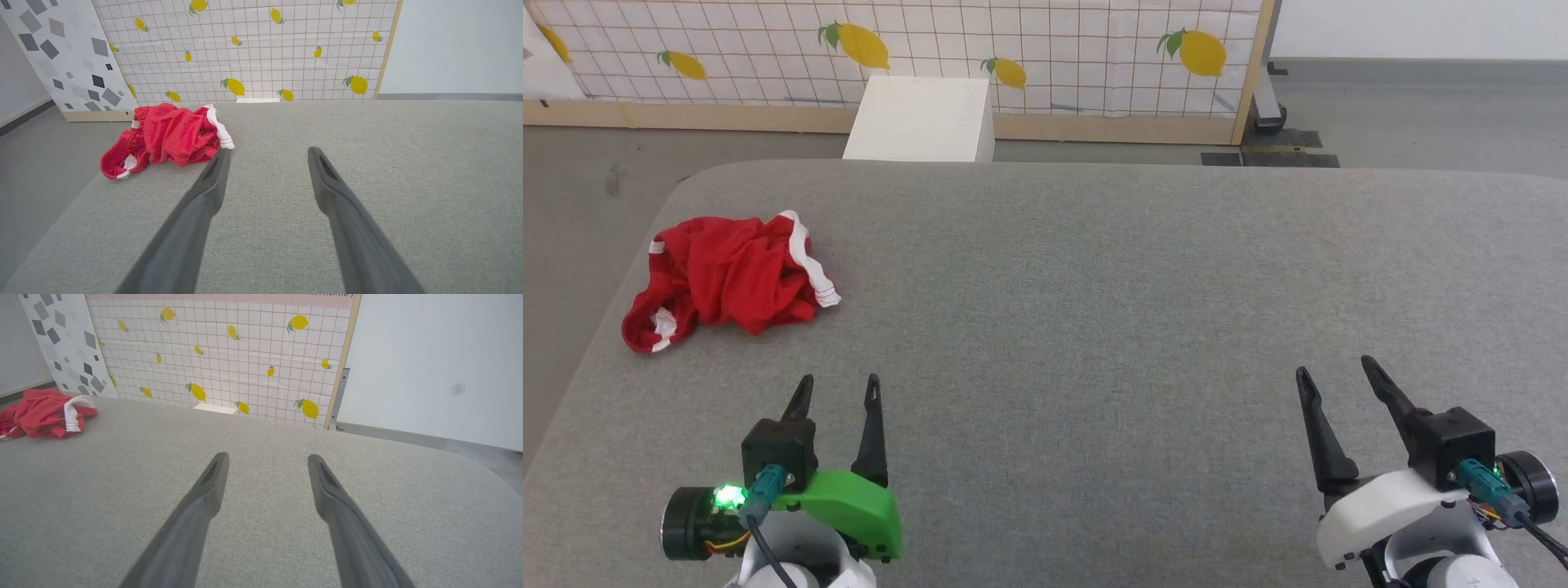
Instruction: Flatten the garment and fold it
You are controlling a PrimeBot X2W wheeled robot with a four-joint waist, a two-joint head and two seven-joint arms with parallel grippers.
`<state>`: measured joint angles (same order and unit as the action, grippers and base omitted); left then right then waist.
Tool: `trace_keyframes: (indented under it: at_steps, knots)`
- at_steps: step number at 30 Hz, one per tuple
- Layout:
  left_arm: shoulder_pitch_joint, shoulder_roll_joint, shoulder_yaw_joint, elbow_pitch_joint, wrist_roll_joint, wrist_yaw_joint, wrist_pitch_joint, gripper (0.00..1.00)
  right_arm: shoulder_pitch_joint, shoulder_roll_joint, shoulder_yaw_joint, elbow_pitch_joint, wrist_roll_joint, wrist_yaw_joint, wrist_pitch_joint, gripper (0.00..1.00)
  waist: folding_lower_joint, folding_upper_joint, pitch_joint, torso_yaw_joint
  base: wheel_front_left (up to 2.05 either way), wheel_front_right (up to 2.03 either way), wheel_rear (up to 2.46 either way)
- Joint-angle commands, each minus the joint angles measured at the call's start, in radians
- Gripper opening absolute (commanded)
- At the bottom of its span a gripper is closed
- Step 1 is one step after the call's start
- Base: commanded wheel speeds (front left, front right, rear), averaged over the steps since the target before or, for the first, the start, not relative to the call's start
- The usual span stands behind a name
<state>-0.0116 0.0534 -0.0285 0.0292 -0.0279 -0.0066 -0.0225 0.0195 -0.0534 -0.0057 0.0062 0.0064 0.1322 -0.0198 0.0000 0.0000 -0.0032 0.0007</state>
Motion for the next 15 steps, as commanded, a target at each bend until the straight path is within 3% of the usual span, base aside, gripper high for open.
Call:
trace_keyframes:
  at_steps: [1,15]
  knots:
    - [-0.013,0.000,-0.006,0.009,-0.010,0.009,-0.010,1.00,0.002,0.000,-0.002,0.000,-0.002,0.000,-0.012,1.00,0.0000,0.0000,0.000,0.000,0.00,0.00,0.00]
    - [-0.023,-0.001,-0.030,0.032,-0.041,0.014,-0.039,1.00,0.004,0.001,-0.007,0.003,0.001,0.000,-0.041,1.00,0.0000,0.0000,-0.004,0.003,0.00,0.00,0.00]
